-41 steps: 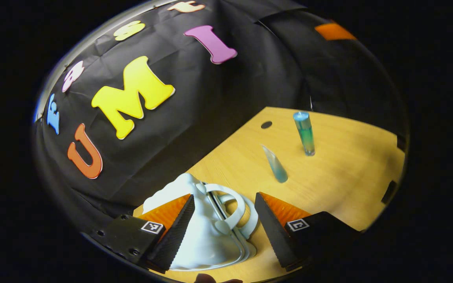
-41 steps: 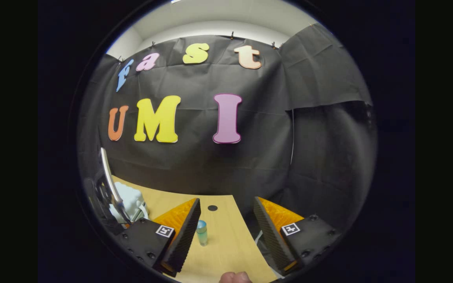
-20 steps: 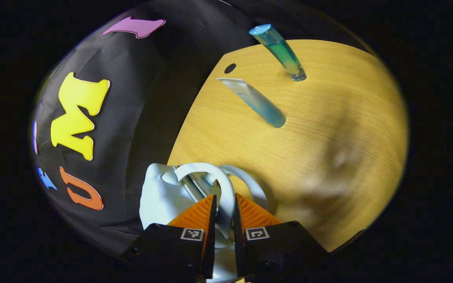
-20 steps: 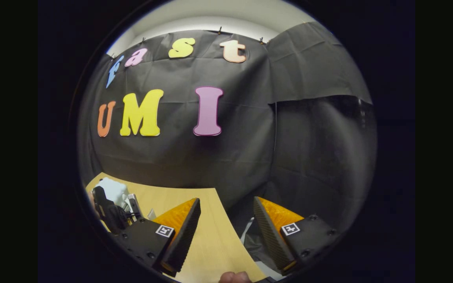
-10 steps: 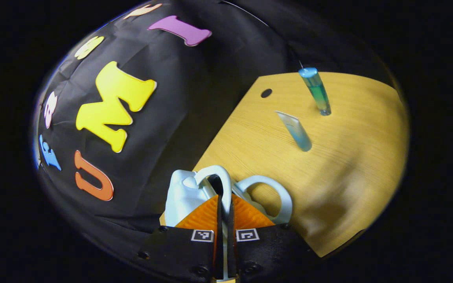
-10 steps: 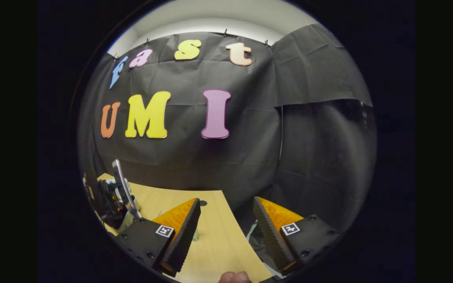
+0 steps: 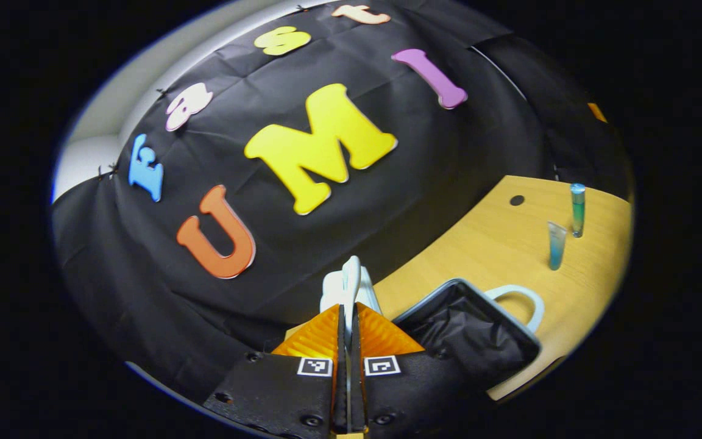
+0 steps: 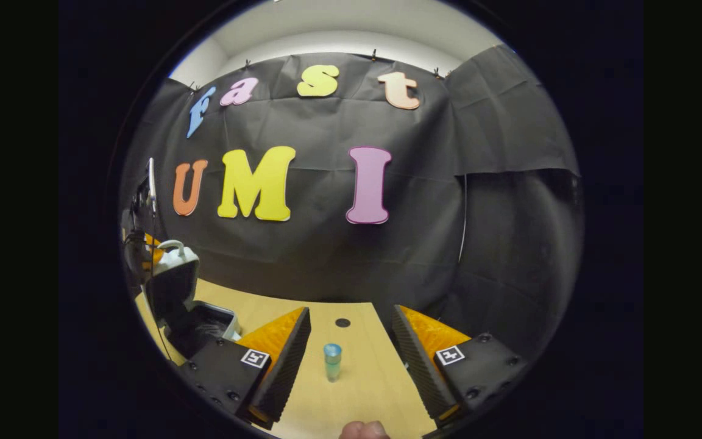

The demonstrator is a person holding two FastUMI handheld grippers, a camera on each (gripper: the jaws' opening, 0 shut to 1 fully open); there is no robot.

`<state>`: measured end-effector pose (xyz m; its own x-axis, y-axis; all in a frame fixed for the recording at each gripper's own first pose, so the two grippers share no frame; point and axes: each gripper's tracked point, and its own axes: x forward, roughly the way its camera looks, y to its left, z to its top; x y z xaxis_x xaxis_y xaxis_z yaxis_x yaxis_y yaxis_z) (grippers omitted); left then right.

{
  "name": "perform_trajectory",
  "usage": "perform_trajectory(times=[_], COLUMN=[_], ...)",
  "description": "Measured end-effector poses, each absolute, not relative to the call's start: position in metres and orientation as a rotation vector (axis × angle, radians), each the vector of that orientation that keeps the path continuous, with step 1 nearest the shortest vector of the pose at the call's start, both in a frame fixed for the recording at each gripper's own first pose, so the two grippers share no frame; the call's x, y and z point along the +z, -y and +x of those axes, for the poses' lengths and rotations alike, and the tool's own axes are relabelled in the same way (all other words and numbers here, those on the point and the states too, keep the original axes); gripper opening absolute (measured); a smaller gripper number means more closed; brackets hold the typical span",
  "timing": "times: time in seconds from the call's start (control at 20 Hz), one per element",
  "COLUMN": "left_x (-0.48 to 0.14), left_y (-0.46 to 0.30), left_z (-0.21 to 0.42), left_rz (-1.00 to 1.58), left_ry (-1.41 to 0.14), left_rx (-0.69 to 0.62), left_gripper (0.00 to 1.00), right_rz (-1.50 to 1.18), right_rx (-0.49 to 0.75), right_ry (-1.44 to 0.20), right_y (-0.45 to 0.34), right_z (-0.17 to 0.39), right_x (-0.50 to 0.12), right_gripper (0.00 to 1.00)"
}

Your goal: First open the suitcase, pack the skin care products into it, and then close the suitcase.

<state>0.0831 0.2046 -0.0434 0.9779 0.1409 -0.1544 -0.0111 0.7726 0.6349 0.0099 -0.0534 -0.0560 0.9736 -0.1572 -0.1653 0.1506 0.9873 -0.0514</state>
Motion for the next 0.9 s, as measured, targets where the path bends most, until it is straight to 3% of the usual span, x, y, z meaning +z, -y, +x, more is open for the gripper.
perform_trajectory(times=[0.25, 0.55, 0.9], left_x=[-0.044, -0.079, -0.207], left_y=[-0.333, -0.467, -0.525], left_z=[0.08, 0.099, 0.108], left_rz=[0.475, 0.221, -0.153], left_ry=[-0.171, -0.217, -0.38], left_rx=[0.221, 0.244, 0.296], left_gripper=[0.05, 0.06, 0.1], right_rz=[-0.09, -0.16, -0.214], right_rx=[-0.12, -0.109, -0.104], right_ry=[-0.166, -0.179, -0.205], right_y=[0.023, -0.003, -0.026], right_z=[0.016, 0.013, 0.009], right_x=[-0.046, -0.046, -0.051], right_gripper=[0.8, 0.8, 0.79])
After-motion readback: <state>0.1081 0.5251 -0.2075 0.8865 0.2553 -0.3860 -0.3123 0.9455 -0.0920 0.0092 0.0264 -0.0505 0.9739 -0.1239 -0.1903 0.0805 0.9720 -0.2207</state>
